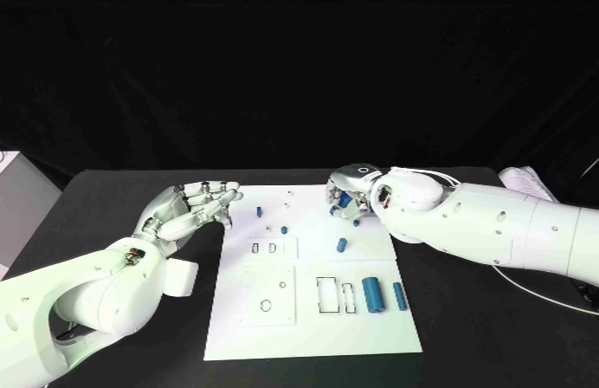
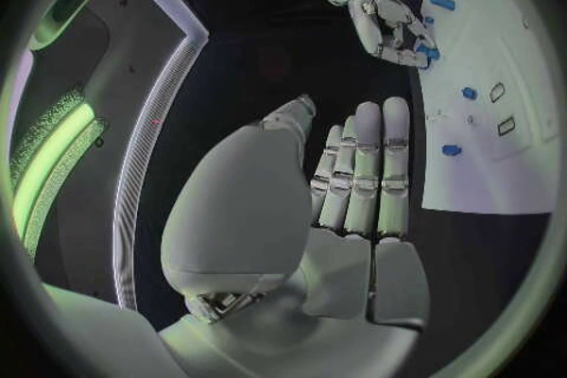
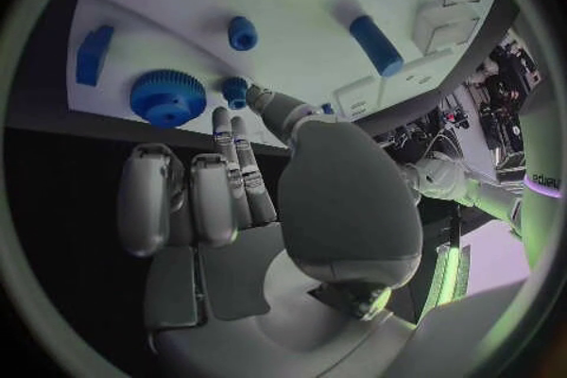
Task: Assemble the parts on the task board
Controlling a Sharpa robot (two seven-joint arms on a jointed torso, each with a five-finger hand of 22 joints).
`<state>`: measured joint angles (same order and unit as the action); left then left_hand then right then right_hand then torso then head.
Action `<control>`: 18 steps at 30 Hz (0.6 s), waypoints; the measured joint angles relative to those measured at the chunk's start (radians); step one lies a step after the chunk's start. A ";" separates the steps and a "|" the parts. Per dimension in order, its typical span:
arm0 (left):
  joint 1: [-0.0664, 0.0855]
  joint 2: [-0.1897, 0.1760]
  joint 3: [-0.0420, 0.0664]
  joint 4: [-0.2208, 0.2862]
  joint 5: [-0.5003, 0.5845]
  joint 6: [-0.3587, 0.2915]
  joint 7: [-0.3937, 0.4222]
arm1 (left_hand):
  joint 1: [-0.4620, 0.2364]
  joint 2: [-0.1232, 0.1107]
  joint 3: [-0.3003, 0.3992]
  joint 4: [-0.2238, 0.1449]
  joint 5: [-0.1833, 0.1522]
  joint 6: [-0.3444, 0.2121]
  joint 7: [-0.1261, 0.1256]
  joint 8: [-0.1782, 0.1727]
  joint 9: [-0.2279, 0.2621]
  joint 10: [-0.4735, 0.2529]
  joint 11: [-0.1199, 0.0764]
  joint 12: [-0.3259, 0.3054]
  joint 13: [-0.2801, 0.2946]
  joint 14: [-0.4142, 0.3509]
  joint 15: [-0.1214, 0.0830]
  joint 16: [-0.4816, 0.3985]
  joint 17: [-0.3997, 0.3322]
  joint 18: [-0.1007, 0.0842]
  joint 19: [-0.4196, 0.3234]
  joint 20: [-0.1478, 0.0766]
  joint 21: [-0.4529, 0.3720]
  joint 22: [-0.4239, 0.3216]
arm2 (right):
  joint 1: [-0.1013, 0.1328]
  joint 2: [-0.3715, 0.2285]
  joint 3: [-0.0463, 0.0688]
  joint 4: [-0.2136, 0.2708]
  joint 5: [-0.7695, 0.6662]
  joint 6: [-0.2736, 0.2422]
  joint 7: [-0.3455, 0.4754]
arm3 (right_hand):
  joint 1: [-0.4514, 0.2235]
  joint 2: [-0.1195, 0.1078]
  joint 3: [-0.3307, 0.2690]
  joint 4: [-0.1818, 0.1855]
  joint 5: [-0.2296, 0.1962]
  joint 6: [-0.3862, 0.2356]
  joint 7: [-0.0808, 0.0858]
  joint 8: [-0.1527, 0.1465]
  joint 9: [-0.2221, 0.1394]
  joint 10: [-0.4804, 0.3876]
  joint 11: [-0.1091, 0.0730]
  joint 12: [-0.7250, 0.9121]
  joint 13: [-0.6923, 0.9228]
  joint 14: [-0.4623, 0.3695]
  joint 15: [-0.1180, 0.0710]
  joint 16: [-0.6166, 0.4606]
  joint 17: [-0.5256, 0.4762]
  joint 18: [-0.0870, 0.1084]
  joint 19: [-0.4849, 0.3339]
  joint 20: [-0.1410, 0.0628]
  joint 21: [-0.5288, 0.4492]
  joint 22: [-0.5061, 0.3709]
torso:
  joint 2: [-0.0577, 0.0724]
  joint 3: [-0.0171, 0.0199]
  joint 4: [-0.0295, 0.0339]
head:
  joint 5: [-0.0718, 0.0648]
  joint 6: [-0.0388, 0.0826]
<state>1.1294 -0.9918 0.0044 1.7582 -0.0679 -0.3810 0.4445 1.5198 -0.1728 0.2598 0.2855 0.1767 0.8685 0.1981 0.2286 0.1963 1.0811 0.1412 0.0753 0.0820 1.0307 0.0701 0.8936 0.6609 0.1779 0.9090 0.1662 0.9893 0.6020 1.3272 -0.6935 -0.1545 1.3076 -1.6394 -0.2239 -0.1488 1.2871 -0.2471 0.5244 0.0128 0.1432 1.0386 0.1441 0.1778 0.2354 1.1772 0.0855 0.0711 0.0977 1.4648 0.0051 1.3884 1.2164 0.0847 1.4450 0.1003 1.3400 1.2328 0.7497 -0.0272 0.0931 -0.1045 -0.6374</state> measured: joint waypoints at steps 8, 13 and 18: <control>0.002 -0.002 0.000 -0.001 0.000 0.001 -0.003 | 0.000 0.000 0.003 -0.003 0.000 0.000 0.000 0.000 0.000 -0.004 -0.004 0.000 0.000 0.000 0.000 0.000 0.000 0.000 0.000 0.000 0.004 0.003 | -0.001 0.003 0.000 -0.010 0.000 0.010 -0.004 | 0.012 0.012 0.028 0.003 0.000 0.012 -0.005 0.008 0.009 0.010 -0.004 0.000 0.003 0.000 0.000 0.004 0.000 0.000 0.000 0.000 0.004 0.007 | 0.005 -0.0009 0.0000 | 0.000 0.004; 0.002 -0.003 0.000 -0.001 0.000 0.002 -0.004 | 0.000 0.000 0.003 -0.003 0.000 0.000 0.000 0.000 0.001 -0.007 0.000 0.000 0.000 0.000 0.000 0.000 0.000 0.000 0.000 0.000 0.008 0.004 | -0.001 0.004 0.000 -0.011 0.000 0.017 -0.005 | 0.012 0.012 0.029 0.004 0.000 0.012 -0.005 0.008 0.010 0.012 -0.006 0.000 0.003 0.000 0.000 0.004 0.000 0.000 0.000 0.000 0.004 0.008 | 0.008 -0.0019 0.0003 | -0.001 0.004; 0.003 -0.003 0.000 -0.001 0.000 0.003 -0.006 | 0.000 0.000 0.003 -0.003 0.000 0.000 0.000 0.000 0.001 -0.007 0.000 0.000 0.000 0.000 0.000 0.000 0.000 0.000 0.000 0.000 0.008 0.004 | -0.001 0.007 0.001 -0.013 0.000 0.020 -0.006 | 0.009 0.015 0.038 0.006 0.000 0.016 -0.002 0.008 0.012 0.018 -0.004 0.000 0.003 0.000 0.000 0.004 -0.001 0.000 0.000 0.000 0.004 0.009 | 0.010 -0.0020 0.0012 | -0.002 0.005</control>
<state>1.1321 -0.9952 0.0046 1.7571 -0.0682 -0.3777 0.4384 1.5198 -0.1728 0.2624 0.2828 0.1768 0.8685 0.1981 0.2287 0.1972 1.0737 0.1412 0.0753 0.0818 1.0307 0.0701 0.8936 0.6608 0.1778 0.9090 0.1662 0.9972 0.6063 1.3265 -0.6863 -0.1540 1.2941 -1.6392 -0.2040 -0.1547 1.2960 -0.2326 0.5619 0.0185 0.1432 1.0546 0.1424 0.1853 0.2474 1.1947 0.0818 0.0710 0.1003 1.4648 0.0051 1.3923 1.2159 0.0847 1.4449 0.1003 1.3441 1.2418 0.7601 -0.0292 0.0943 -0.1061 -0.6328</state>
